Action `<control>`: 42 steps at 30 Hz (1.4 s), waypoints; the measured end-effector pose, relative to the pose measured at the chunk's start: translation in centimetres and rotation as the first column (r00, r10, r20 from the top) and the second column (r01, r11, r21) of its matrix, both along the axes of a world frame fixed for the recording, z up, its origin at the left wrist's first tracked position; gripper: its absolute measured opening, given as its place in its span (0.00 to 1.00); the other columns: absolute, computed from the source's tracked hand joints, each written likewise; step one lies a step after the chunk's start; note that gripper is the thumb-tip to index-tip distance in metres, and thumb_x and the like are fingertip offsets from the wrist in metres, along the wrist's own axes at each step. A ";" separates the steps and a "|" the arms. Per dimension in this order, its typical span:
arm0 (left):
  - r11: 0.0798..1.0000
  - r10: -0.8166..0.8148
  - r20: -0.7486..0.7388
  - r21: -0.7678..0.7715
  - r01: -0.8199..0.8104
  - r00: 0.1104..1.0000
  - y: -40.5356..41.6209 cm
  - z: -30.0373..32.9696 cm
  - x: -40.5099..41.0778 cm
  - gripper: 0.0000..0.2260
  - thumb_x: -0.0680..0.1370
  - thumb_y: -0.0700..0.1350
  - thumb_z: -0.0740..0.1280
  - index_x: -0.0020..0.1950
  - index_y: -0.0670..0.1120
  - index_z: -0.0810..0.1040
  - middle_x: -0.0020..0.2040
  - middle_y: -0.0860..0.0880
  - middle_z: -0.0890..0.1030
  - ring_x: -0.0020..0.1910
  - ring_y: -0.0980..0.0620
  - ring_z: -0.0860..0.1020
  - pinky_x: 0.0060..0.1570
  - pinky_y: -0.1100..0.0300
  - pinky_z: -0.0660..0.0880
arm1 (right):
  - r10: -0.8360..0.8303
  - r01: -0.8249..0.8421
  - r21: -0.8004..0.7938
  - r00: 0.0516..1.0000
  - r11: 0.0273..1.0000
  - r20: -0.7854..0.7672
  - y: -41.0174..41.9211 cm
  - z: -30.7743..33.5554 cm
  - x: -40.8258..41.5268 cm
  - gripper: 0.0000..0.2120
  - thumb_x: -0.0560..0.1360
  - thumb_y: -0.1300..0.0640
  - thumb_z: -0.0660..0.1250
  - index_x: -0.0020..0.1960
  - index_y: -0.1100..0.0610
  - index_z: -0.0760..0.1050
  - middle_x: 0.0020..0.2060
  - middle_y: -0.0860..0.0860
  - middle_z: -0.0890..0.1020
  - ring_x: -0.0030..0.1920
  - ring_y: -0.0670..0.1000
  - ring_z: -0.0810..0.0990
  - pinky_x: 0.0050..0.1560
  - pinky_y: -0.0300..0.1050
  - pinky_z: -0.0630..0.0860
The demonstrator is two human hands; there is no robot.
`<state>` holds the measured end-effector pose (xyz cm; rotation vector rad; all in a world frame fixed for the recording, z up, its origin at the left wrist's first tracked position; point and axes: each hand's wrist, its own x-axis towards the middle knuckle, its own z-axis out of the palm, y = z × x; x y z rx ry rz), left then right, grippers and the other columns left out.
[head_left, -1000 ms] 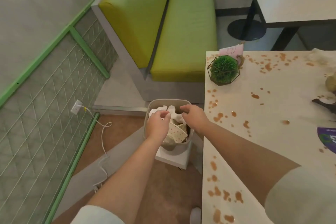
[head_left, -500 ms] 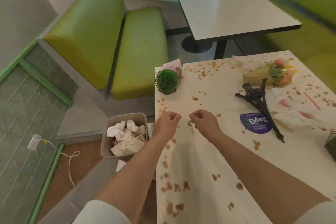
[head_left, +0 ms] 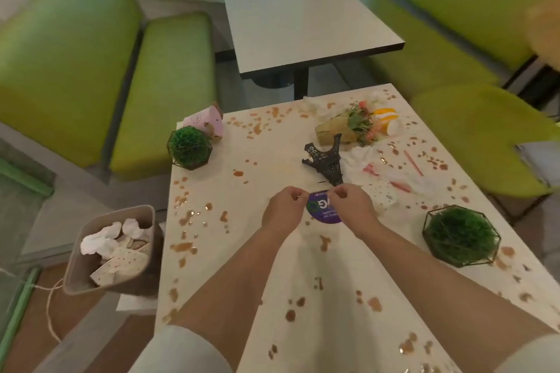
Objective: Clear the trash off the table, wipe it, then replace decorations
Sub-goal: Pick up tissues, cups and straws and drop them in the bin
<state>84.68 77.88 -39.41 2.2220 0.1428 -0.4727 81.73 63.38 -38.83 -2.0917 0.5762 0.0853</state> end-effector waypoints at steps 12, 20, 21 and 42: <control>0.994 -0.104 -0.277 -0.072 0.087 0.955 -11.9 -1.9 -0.8 0.15 0.80 0.51 0.62 0.60 0.45 0.80 0.55 0.44 0.82 0.54 0.44 0.81 0.57 0.52 0.77 | -0.104 0.003 -0.341 0.955 0.940 -0.278 -11.5 -2.4 1.7 0.22 0.79 0.59 0.60 0.72 0.53 0.66 0.70 0.56 0.66 0.71 0.58 0.60 0.56 0.52 0.70; 0.966 0.045 -0.515 -0.197 -0.169 0.856 -16.9 -2.1 0.1 0.11 0.81 0.44 0.63 0.57 0.48 0.62 0.38 0.46 0.73 0.34 0.48 0.77 0.40 0.51 0.80 | -0.023 0.006 -0.054 0.944 0.999 -0.330 -14.3 -3.3 2.4 0.28 0.77 0.59 0.63 0.76 0.56 0.61 0.69 0.56 0.72 0.63 0.58 0.75 0.58 0.50 0.76; 0.960 0.056 -0.527 -0.205 -0.190 0.848 -17.3 -2.2 0.1 0.10 0.81 0.44 0.63 0.58 0.47 0.63 0.38 0.45 0.74 0.34 0.47 0.77 0.42 0.49 0.80 | -0.009 -0.001 -0.029 0.946 1.000 -0.324 -14.4 -3.2 2.4 0.28 0.77 0.59 0.63 0.76 0.56 0.61 0.69 0.56 0.72 0.60 0.56 0.77 0.55 0.48 0.76; 0.706 0.195 -0.531 -0.508 -0.494 0.824 -14.8 -0.9 0.7 0.33 0.74 0.49 0.74 0.74 0.49 0.61 0.62 0.44 0.76 0.54 0.45 0.80 0.44 0.53 0.83 | -0.149 0.252 0.588 0.964 0.769 -0.219 -13.5 -2.5 3.1 0.21 0.74 0.65 0.70 0.65 0.59 0.71 0.52 0.58 0.83 0.48 0.56 0.82 0.43 0.44 0.77</control>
